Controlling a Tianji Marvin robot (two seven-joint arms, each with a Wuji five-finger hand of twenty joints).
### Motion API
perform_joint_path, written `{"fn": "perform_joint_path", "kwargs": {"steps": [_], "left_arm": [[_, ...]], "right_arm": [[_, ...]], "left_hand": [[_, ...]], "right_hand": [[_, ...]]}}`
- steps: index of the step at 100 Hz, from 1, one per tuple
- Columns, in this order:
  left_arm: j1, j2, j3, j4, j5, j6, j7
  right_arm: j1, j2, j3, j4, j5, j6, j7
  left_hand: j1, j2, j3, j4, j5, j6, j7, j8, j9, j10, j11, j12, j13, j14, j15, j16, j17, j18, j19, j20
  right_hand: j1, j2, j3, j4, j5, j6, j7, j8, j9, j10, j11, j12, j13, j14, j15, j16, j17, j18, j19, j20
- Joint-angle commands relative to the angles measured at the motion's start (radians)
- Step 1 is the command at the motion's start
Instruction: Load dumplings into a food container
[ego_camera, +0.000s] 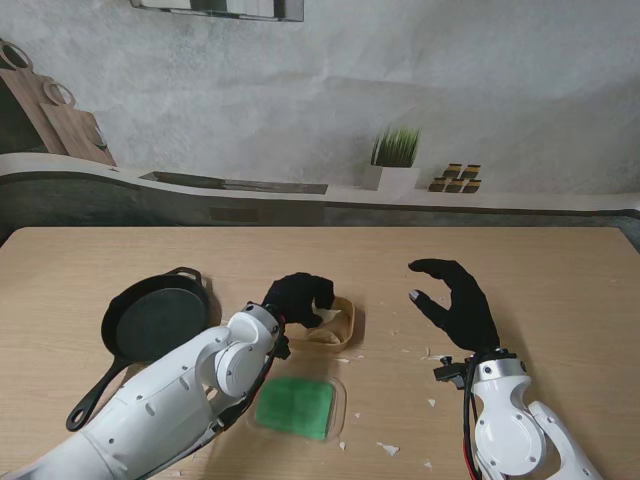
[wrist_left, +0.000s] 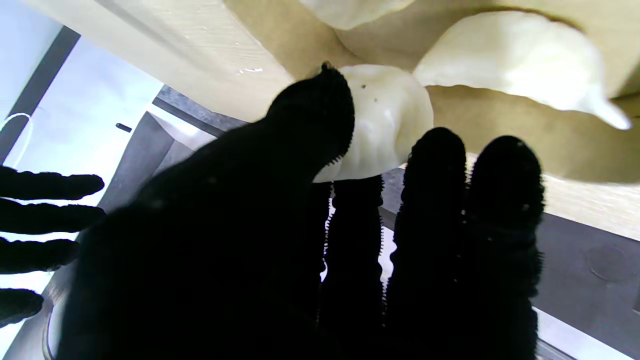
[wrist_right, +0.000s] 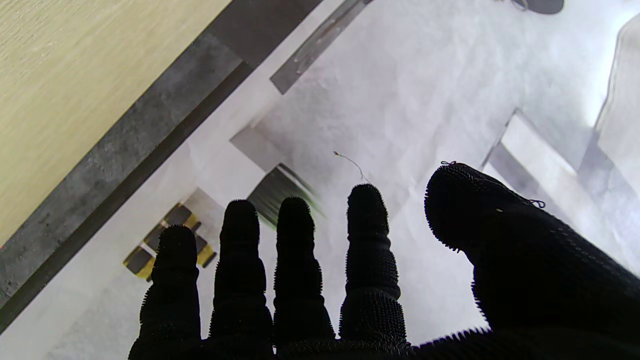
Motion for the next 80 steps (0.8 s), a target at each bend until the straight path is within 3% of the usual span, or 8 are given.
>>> {"fn": "perform_joint_path", "kwargs": {"steps": [1, 39, 43, 49, 52, 55, 68, 80], "left_arm": [[-0.012, -0.015, 0.008, 0.001, 0.011, -0.014, -0.017], [-0.047, -0.005, 0.044, 0.049, 0.037, -0.066, -0.042], [-0.044, -0.001, 0.04, 0.043, 0.043, -0.065, -0.048], [-0.038, 0.002, 0.033, 0.036, 0.05, -0.07, -0.046], [-0.034, 0.004, 0.029, 0.03, 0.052, -0.07, -0.046], [-0.031, 0.006, 0.026, 0.024, 0.057, -0.072, -0.046], [-0.004, 0.025, -0.008, -0.027, 0.105, -0.082, -0.043], [0.083, 0.068, -0.117, -0.147, 0.214, -0.113, -0.051]], "right_arm": [[-0.006, -0.008, -0.004, -0.007, 0.001, 0.001, 0.012], [-0.004, -0.009, -0.003, -0.004, 0.003, 0.001, 0.008], [-0.004, -0.009, -0.003, -0.004, 0.004, 0.001, 0.008], [-0.005, -0.009, -0.003, -0.004, 0.003, 0.002, 0.007], [-0.005, -0.009, -0.003, -0.005, 0.003, 0.002, 0.007], [-0.005, -0.009, -0.003, -0.005, 0.003, 0.002, 0.008], [-0.006, -0.008, -0.003, -0.008, 0.002, 0.001, 0.011], [-0.013, -0.005, -0.002, -0.021, -0.005, 0.002, 0.02]], "left_hand": [[0.062, 0.054, 0.039, 0.061, 0.026, -0.021, 0.035, 0.021, 0.058, 0.023, 0.07, 0.051, 0.003, -0.023, -0.014, 0.015, -0.005, -0.014, -0.021, 0.02], [0.045, 0.101, 0.012, 0.05, -0.021, -0.056, 0.036, -0.029, -0.011, -0.004, 0.073, 0.007, -0.086, -0.035, -0.026, 0.018, -0.101, -0.065, -0.04, 0.033], [0.02, 0.098, 0.012, 0.04, -0.053, -0.04, -0.023, -0.069, -0.061, 0.0, 0.053, -0.035, -0.143, -0.035, -0.034, -0.011, -0.15, -0.068, -0.056, 0.041], [-0.063, 0.124, 0.071, 0.035, -0.085, -0.016, -0.136, -0.108, -0.199, 0.021, 0.142, -0.229, -0.238, -0.047, -0.046, -0.136, -0.224, -0.089, -0.076, 0.051], [-0.098, 0.145, 0.09, 0.05, -0.096, -0.004, -0.197, -0.125, -0.257, 0.019, 0.166, -0.369, -0.288, -0.042, -0.056, -0.215, -0.268, -0.093, -0.082, 0.047], [-0.129, 0.166, 0.104, 0.075, -0.12, 0.005, -0.241, -0.134, -0.297, 0.036, 0.15, -0.419, -0.331, -0.038, -0.074, -0.238, -0.313, -0.097, -0.086, 0.048], [-0.212, 0.201, 0.063, 0.071, -0.254, -0.006, -0.378, -0.172, -0.445, 0.043, 0.084, -0.516, -0.517, -0.016, -0.138, -0.308, -0.509, -0.093, -0.142, 0.059], [-0.32, 0.277, -0.01, 0.068, -0.314, -0.004, -0.407, -0.182, -0.516, 0.024, 0.104, -0.513, -0.617, -0.005, -0.139, -0.319, -0.625, -0.079, -0.163, 0.08]], "right_hand": [[-0.028, -0.027, 0.023, -0.021, 0.009, -0.026, -0.005, 0.016, 0.019, 0.007, 0.0, 0.008, 0.013, 0.002, 0.013, 0.019, 0.005, -0.001, 0.016, 0.021], [-0.028, -0.027, 0.024, -0.021, 0.009, -0.025, -0.005, 0.016, 0.018, 0.008, 0.0, 0.008, 0.013, 0.002, 0.014, 0.02, 0.005, -0.001, 0.016, 0.021], [-0.029, -0.027, 0.024, -0.021, 0.009, -0.026, -0.005, 0.015, 0.017, 0.008, 0.0, 0.008, 0.014, 0.002, 0.014, 0.019, 0.005, -0.002, 0.016, 0.021], [-0.029, -0.026, 0.024, -0.021, 0.009, -0.026, -0.005, 0.015, 0.017, 0.009, -0.001, 0.008, 0.013, 0.003, 0.013, 0.019, 0.004, -0.002, 0.016, 0.021], [-0.029, -0.027, 0.024, -0.021, 0.01, -0.026, -0.005, 0.015, 0.018, 0.008, 0.0, 0.008, 0.014, 0.002, 0.014, 0.019, 0.003, -0.002, 0.015, 0.021], [-0.029, -0.027, 0.023, -0.021, 0.01, -0.026, -0.005, 0.015, 0.019, 0.008, 0.0, 0.008, 0.015, 0.002, 0.015, 0.02, 0.004, -0.002, 0.016, 0.021], [-0.029, -0.027, 0.023, -0.021, 0.005, -0.017, -0.005, 0.015, 0.017, 0.008, -0.001, 0.008, 0.009, 0.003, 0.012, 0.019, 0.002, -0.005, 0.015, 0.021], [-0.029, -0.028, 0.021, -0.021, 0.003, -0.014, -0.003, 0.017, 0.016, 0.009, 0.0, 0.008, 0.01, 0.002, 0.013, 0.019, 0.003, -0.003, 0.016, 0.022]]}}
